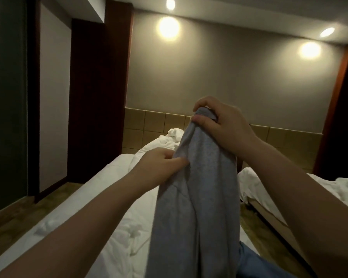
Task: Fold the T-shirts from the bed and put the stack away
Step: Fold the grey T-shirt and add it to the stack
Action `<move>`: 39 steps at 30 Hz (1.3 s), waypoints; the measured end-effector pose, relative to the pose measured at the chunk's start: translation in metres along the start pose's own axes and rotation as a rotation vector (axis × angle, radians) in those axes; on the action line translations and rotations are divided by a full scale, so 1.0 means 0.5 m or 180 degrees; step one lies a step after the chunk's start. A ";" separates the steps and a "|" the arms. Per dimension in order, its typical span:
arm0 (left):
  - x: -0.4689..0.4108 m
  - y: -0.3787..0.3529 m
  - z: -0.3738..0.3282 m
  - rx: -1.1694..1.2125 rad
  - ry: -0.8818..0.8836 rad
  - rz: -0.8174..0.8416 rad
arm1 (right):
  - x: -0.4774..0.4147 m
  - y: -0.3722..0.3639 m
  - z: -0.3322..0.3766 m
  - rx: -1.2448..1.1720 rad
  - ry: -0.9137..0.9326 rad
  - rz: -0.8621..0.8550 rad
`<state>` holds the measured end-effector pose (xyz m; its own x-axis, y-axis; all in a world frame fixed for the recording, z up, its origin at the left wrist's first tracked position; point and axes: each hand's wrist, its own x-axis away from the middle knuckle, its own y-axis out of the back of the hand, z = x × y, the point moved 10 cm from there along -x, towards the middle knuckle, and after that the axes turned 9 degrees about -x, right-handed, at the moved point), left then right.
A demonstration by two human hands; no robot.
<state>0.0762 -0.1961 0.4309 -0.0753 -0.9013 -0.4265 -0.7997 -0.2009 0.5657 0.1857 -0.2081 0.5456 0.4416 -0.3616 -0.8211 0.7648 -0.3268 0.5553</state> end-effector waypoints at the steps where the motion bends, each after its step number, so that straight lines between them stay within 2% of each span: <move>1: 0.003 -0.010 0.007 -0.0120 0.0075 0.0098 | 0.005 -0.001 -0.006 -0.0015 -0.0056 0.0007; 4: 0.013 -0.019 0.027 -0.0251 0.0130 0.0092 | 0.022 0.002 -0.008 -0.0097 -0.0153 -0.0005; 11: 0.048 0.000 0.056 -0.0065 -0.0203 -0.0403 | 0.074 0.008 -0.019 -0.0301 -0.0368 0.0028; 14: 0.054 0.015 0.062 0.0289 -0.0249 -0.0541 | 0.094 0.008 -0.031 -0.0424 -0.0484 0.0019; 18: 0.054 0.020 0.074 0.0812 -0.0223 -0.0426 | 0.115 0.004 -0.048 -0.0606 -0.0653 0.0086; 21: 0.053 0.017 0.077 0.0739 -0.0263 -0.0437 | 0.124 -0.001 -0.055 -0.0624 -0.0697 0.0112; 25: 0.063 -0.023 0.090 0.0267 -0.0330 -0.0259 | 0.130 -0.004 -0.065 -0.0594 -0.0743 0.0013; 29: 0.088 -0.133 0.151 0.0554 -0.0009 0.0202 | 0.135 -0.035 -0.065 -0.0509 -0.0732 0.0192; 33: 0.103 -0.208 0.207 0.1024 0.0389 0.0304 | 0.148 -0.046 -0.094 -0.0454 -0.0998 0.0314; 36: 0.094 -0.197 0.239 0.1246 0.0582 0.0054 | 0.171 -0.035 -0.128 -0.0409 -0.1319 0.0551; 39: 0.073 -0.139 0.245 0.1313 0.0504 -0.0284 | 0.210 -0.037 -0.170 -0.0476 -0.1804 0.0975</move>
<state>0.0558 -0.1681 0.2896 0.0710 -0.9415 -0.3294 -0.9719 -0.1395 0.1893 0.2579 -0.1661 0.4379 0.3655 -0.8359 -0.4094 0.7187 -0.0261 0.6949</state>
